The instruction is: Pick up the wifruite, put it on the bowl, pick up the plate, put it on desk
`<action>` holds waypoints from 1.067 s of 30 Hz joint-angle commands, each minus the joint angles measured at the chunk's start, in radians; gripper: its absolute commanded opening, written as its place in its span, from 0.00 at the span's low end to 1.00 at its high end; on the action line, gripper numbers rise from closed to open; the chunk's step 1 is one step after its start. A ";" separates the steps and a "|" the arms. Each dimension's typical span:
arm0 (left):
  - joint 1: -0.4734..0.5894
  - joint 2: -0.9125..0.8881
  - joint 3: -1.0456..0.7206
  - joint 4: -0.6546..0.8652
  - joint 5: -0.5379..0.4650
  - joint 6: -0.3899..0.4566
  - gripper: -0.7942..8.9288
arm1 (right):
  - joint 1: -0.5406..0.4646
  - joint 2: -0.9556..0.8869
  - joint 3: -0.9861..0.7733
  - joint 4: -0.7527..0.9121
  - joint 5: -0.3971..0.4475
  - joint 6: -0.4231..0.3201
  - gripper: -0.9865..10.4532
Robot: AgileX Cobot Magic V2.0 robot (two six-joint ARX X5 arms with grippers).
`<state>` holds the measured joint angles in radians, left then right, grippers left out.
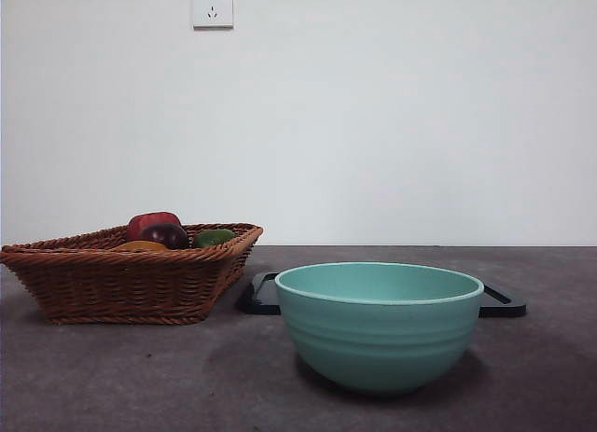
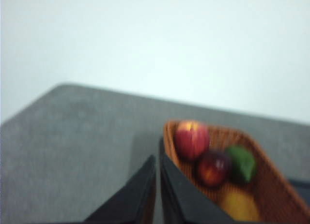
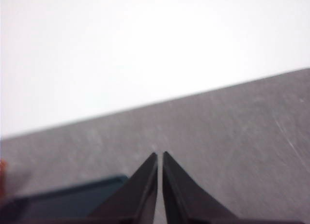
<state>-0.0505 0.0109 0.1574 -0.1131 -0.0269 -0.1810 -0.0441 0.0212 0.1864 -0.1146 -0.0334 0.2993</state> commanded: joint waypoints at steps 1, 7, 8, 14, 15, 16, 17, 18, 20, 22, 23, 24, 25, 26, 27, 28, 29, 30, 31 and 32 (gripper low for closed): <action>-0.002 0.026 0.056 0.018 -0.004 -0.042 0.10 | 0.010 0.029 0.061 0.010 -0.001 0.094 0.09; -0.002 0.128 0.247 -0.048 0.000 -0.046 0.10 | 0.033 0.134 0.233 -0.019 -0.038 0.122 0.09; -0.002 0.151 0.287 -0.066 0.002 -0.046 0.10 | 0.037 0.159 0.266 -0.026 -0.058 0.122 0.09; -0.015 0.285 0.492 -0.114 0.088 -0.056 0.10 | 0.057 0.308 0.475 -0.150 -0.182 0.120 0.09; -0.021 0.307 0.524 -0.127 0.117 -0.064 0.10 | 0.061 0.333 0.511 -0.175 -0.205 0.119 0.09; -0.027 0.325 0.550 -0.142 0.139 -0.072 0.10 | 0.064 0.354 0.540 -0.195 -0.223 0.116 0.09; -0.036 0.344 0.579 -0.163 0.162 -0.076 0.10 | 0.068 0.379 0.574 -0.219 -0.242 0.112 0.09; -0.047 0.363 0.604 -0.182 0.183 -0.076 0.10 | 0.072 0.401 0.604 -0.240 -0.259 0.107 0.09; -0.069 0.394 0.645 -0.212 0.207 -0.076 0.10 | 0.081 0.442 0.659 -0.274 -0.297 0.086 0.09; -0.092 0.417 0.679 -0.232 0.229 -0.075 0.10 | 0.092 0.481 0.711 -0.317 -0.339 0.045 0.09; -0.104 0.426 0.695 -0.237 0.240 -0.074 0.10 | 0.100 0.500 0.738 -0.346 -0.353 0.022 0.09; -0.116 0.435 0.711 -0.240 0.248 -0.074 0.10 | 0.109 0.519 0.764 -0.380 -0.362 0.000 0.09; -0.126 0.440 0.721 -0.240 0.257 -0.074 0.10 | 0.118 0.533 0.784 -0.407 -0.363 -0.014 0.09; -0.137 0.447 0.733 -0.241 0.274 -0.074 0.10 | 0.132 0.546 0.806 -0.434 -0.363 -0.030 0.09; -0.148 0.454 0.745 -0.245 0.289 -0.073 0.10 | 0.147 0.558 0.823 -0.456 -0.364 -0.047 0.09; -0.158 0.460 0.755 -0.253 0.294 -0.073 0.10 | 0.161 0.566 0.837 -0.472 -0.367 -0.061 0.09; -0.169 0.468 0.766 -0.267 0.299 -0.069 0.10 | 0.179 0.574 0.850 -0.487 -0.372 -0.079 0.09; -0.180 0.477 0.776 -0.282 0.306 -0.063 0.10 | 0.195 0.579 0.862 -0.499 -0.385 -0.101 0.09; -0.189 0.483 0.782 -0.293 0.314 -0.058 0.10 | 0.206 0.583 0.869 -0.507 -0.396 -0.116 0.09; -0.200 0.489 0.785 -0.299 0.322 -0.055 0.10 | 0.218 0.586 0.877 -0.519 -0.408 -0.137 0.09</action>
<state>-0.2428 0.4866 0.9272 -0.4088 0.2882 -0.2493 0.1665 0.6033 1.0416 -0.6357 -0.4320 0.2195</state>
